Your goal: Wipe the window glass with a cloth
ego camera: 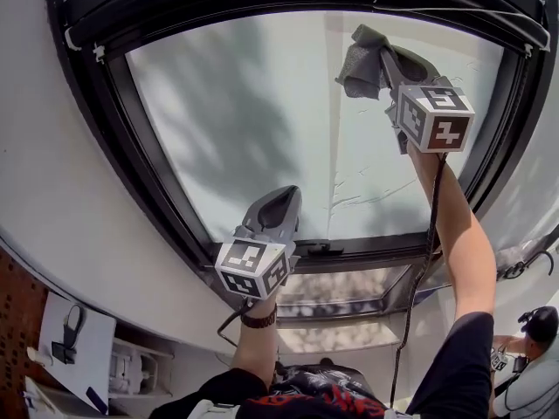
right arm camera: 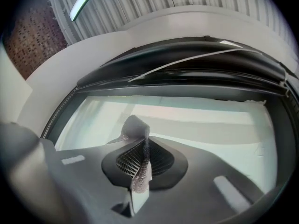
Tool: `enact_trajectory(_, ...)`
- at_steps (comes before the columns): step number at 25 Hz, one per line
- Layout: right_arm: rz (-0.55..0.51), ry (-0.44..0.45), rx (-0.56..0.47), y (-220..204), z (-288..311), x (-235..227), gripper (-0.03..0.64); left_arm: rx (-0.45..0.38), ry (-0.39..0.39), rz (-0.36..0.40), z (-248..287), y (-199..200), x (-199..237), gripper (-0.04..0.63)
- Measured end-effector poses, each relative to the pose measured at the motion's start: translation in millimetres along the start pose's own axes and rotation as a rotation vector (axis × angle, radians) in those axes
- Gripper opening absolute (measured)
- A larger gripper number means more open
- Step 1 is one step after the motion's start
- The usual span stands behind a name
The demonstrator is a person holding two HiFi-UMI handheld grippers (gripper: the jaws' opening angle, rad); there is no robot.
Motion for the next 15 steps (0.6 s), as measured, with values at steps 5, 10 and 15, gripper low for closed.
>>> enact_trajectory(5,-0.025,-0.090,0.029,-5.3,-18.4,-52.7,0.017,0.007,-0.022,-0.011,13.4,-5.2,-8.9,0.000)
enact_trajectory(10,-0.059,-0.181,0.068,-15.5,-39.2,-103.8,0.017,0.013,-0.039,-0.009,22.7,-10.4,-19.3,0.000)
enact_trajectory(15,-0.080,-0.267,0.109,-24.0,-63.2,-152.0,0.017,0.026,-0.034,-0.013,26.6,-15.4,-18.0,0.000)
Point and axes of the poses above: the fingertips, and each gripper's own axes: z forward along the fingers, x to its left, y out of its top, the point moved 1 cm from there along -z, backward along the fingers, and after that the axes turned 3 degrees about y, right-handed, at the moved point
